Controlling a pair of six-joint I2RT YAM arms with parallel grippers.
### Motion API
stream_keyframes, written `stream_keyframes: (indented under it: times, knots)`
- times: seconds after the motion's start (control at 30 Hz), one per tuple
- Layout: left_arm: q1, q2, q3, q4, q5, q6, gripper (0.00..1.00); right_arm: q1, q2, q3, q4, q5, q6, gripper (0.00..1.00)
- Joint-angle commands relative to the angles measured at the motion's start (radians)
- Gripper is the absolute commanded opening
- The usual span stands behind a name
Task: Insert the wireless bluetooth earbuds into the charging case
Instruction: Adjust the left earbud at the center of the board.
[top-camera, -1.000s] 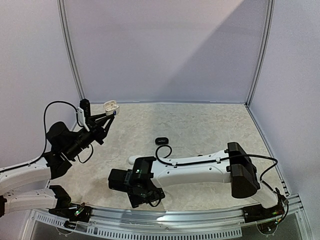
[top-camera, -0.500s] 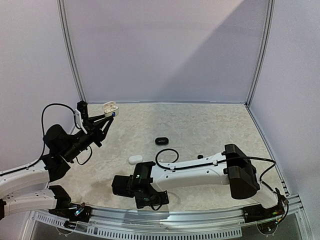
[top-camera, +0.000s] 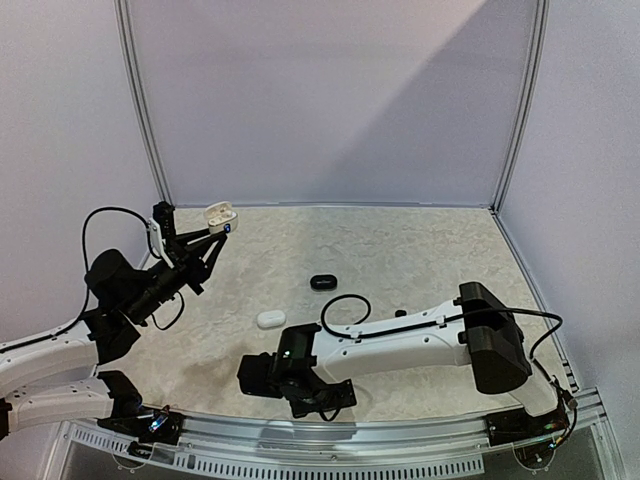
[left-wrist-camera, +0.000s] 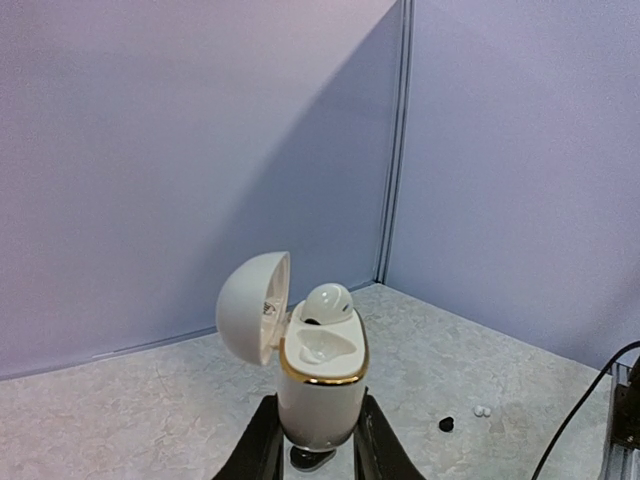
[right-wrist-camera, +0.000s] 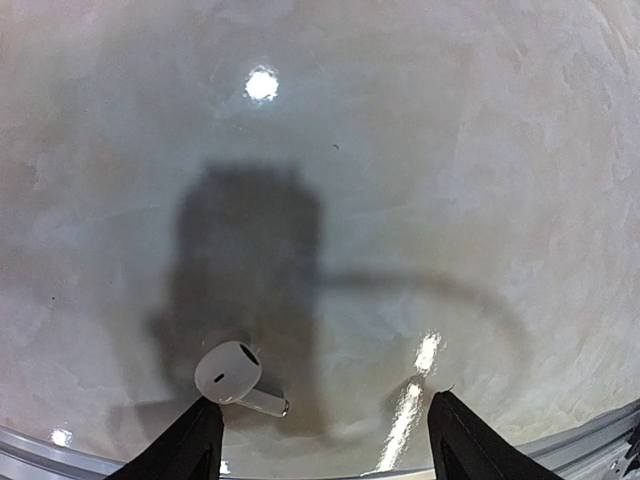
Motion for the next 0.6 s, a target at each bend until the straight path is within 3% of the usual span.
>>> stream_keyframes:
  times: [0.0,0.27,0.57]
  knots:
    - [-0.012,-0.009,-0.016,0.016,0.008,0.01,0.0,0.0,-0.027,0.012,0.071,0.009,-0.152,0.72]
    - [-0.01,-0.006,-0.014,0.016,0.006,0.011,0.0,-0.071,-0.061,-0.013,0.154,-0.092,-0.376,0.65]
    - [-0.009,-0.011,-0.015,0.025,0.008,0.017,0.0,-0.11,-0.065,-0.076,0.187,-0.212,-0.416,0.48]
